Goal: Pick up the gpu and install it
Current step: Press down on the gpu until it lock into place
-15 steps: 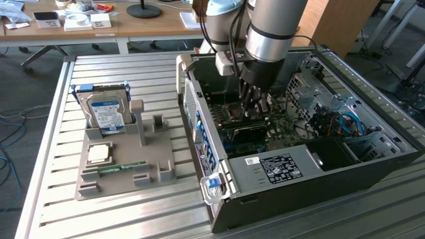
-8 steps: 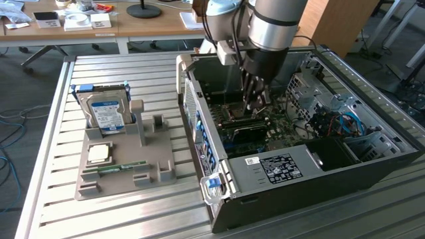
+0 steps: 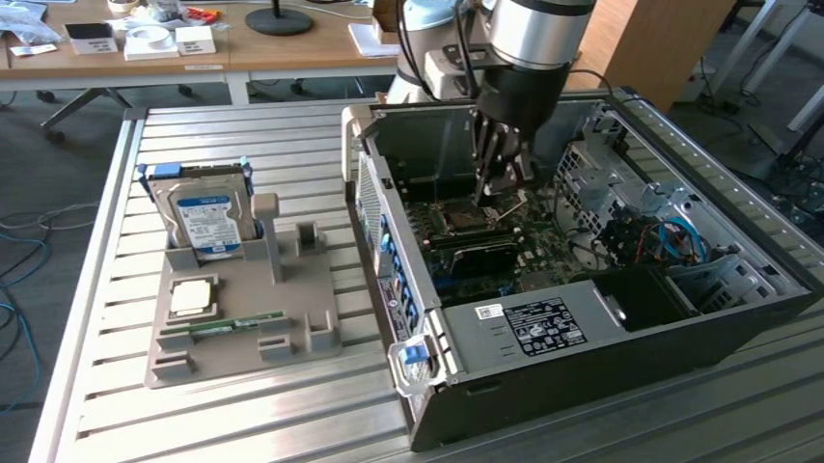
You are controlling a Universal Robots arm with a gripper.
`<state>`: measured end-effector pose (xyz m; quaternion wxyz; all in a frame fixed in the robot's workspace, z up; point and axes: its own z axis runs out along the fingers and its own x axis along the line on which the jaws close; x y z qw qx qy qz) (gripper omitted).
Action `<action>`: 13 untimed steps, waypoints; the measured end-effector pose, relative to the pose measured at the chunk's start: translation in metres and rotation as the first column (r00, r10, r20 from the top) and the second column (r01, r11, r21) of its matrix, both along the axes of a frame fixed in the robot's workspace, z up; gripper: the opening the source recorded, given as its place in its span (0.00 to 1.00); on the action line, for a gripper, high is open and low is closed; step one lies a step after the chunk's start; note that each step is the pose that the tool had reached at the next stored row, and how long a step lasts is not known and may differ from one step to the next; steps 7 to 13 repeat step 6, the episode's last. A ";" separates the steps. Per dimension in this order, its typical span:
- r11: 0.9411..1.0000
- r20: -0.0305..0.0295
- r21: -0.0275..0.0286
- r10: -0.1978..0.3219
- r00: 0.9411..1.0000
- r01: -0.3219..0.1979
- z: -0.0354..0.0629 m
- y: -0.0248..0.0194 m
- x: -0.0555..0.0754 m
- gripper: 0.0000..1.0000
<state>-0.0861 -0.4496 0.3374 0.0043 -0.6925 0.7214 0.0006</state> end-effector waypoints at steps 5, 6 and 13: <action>1.000 0.000 0.000 0.000 1.000 0.000 0.0002 0.0000 0.000 0.11; 1.000 0.000 0.000 0.000 1.000 0.000 0.0002 0.0000 0.000 0.11; 1.000 0.000 0.000 0.000 1.000 0.000 0.0002 0.0000 0.000 0.11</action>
